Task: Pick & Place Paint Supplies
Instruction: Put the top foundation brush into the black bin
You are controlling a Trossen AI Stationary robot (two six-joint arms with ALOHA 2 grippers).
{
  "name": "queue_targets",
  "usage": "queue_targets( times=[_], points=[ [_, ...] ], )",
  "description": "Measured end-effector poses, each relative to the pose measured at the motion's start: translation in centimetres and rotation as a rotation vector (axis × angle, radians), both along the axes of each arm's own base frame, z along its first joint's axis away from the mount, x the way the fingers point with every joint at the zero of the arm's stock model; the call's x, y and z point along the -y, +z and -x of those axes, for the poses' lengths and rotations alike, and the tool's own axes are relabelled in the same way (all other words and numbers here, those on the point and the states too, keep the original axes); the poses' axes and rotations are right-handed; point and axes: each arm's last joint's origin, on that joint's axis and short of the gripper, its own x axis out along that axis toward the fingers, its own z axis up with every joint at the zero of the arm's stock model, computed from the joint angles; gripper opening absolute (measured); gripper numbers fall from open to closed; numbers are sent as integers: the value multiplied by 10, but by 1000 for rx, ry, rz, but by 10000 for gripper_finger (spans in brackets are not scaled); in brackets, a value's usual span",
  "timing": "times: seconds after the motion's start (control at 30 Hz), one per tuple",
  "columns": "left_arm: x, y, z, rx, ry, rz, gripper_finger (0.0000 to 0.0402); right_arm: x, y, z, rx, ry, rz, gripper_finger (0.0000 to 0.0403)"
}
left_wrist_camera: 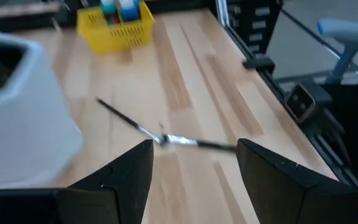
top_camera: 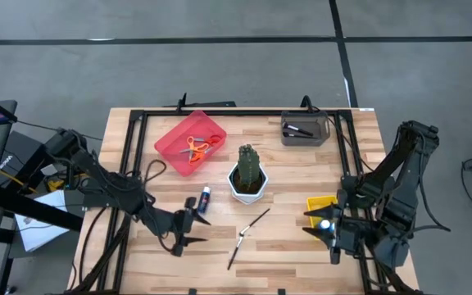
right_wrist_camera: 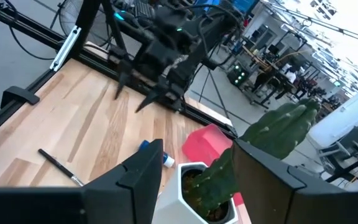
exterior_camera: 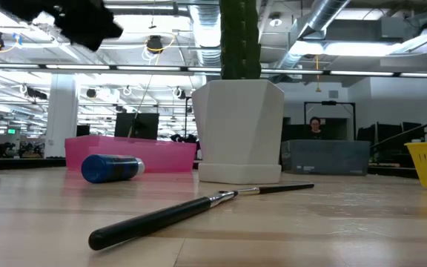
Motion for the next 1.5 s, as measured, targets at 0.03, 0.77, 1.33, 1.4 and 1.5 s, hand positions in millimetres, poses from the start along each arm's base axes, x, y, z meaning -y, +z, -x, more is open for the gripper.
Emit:
queue_targets(
  times=[0.03, 0.77, 1.33, 1.4, 1.5],
  points=[
    [3, -5, -1, -18, 2, 7, 225, 0, 0, 0, 1, -1, -4, 186],
    [32, -14, -43, 18, 112, 281, 186, -1, 1, 0, -5, 13, 74, 186],
    [91, 10, -34, 67, 166, 416, 193, -1, 9, -1, 73, -73, 25, 186],
    [110, 12, -39, 58, 137, 383, 195, -2, 12, -2, 93, -84, -6, 186],
    [134, 15, -49, 17, 146, 302, 196, -4, 16, -2, 123, -84, -72, 186]
  ],
)
